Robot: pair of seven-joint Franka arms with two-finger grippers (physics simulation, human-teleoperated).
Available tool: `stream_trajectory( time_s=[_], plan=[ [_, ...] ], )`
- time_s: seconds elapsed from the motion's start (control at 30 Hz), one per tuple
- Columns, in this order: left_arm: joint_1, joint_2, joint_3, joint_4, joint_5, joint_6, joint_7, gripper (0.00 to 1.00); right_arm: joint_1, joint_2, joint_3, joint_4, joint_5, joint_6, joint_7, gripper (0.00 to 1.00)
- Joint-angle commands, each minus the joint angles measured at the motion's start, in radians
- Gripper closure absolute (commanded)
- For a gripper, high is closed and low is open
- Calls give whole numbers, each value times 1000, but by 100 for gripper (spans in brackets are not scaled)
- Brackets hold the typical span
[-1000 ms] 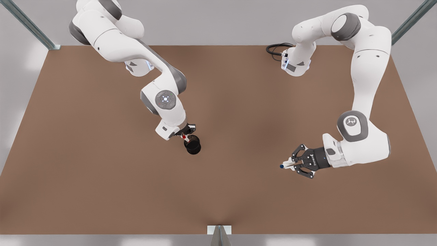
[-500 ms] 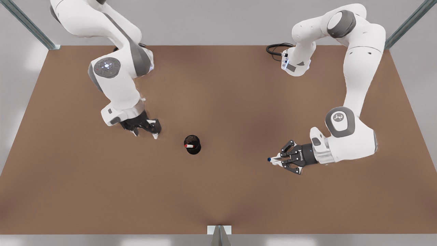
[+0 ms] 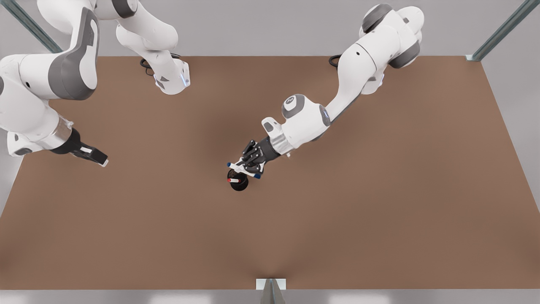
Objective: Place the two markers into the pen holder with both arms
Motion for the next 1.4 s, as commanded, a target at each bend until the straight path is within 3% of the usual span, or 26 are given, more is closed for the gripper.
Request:
stream_trajectory(
  time_s=[0.0, 0.3, 0.4, 1.27, 1.3, 1.33, 1.37],
  plan=[
    [-28, 10, 0, -1, -5, 252, -260, 79, 11, 1, 16, 4, 4, -43, -319, 0],
    [-163, 132, 50, 66, -5, 416, -283, 79, -2, 1, 16, -5, 11, -54, -322, 0],
    [-175, 197, 55, 66, 100, 499, -289, 79, -2, 1, 13, -5, 11, -55, -319, 0],
    [-258, 421, 53, 167, 153, 499, -457, 79, -10, 2, 11, -11, 9, -67, -305, 0],
    [-267, 424, 53, 178, 153, 498, -460, 58, -10, 2, 11, -11, 9, -67, -305, 0],
    [-279, 424, 55, 190, 153, 498, -493, 16, -10, 2, 11, -11, 9, -67, -305, 0],
    [-279, 424, 56, 194, 160, 496, -495, 0, -10, 2, 11, -11, 9, -67, -305, 0]
  ],
)
